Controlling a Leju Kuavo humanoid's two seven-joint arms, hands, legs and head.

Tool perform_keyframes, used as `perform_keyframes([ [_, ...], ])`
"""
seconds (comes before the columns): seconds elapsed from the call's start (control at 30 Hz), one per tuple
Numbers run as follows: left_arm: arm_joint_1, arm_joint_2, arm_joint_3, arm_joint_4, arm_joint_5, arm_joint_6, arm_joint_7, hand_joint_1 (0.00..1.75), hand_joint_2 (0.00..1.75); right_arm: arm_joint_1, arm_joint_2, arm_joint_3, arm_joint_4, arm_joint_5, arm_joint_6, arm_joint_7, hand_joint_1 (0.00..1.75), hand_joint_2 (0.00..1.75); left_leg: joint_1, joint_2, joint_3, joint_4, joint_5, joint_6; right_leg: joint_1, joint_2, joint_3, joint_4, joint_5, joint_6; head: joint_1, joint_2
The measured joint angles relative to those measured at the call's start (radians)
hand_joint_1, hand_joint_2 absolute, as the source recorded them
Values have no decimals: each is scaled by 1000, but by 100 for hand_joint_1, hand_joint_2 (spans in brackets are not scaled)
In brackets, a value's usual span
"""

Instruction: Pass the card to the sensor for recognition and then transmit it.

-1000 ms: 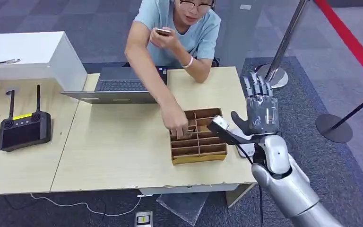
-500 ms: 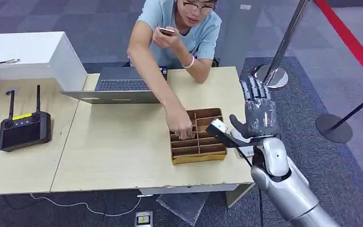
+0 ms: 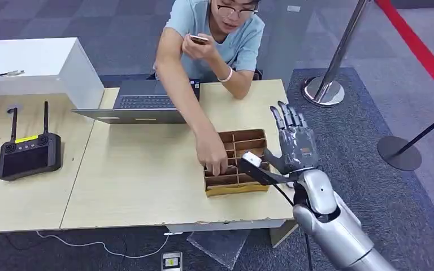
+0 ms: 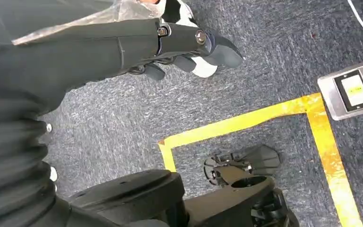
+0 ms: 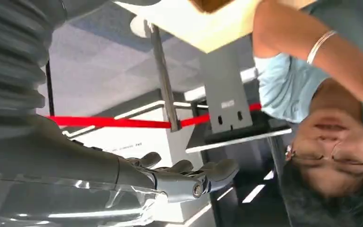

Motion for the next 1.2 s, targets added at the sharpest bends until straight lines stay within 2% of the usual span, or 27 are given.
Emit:
perform_keyframes([
  [0.3,0,0,0,0,-1,0,-1,0,175,0,18,37,26,-14,6,-16,0,175,0,0,0,0,0,0,0,0,0,0,0,0,0,0],
  [0.77,0,-2,1,0,0,0,-1,0,175,0,25,88,56,-34,82,-26,0,175,0,0,0,0,0,0,0,0,0,0,0,0,0,0],
  [1.2,0,-8,2,0,-9,2,-1,0,175,1,34,144,84,-44,103,-37,0,175,0,0,0,0,0,0,0,0,0,0,0,0,0,0],
])
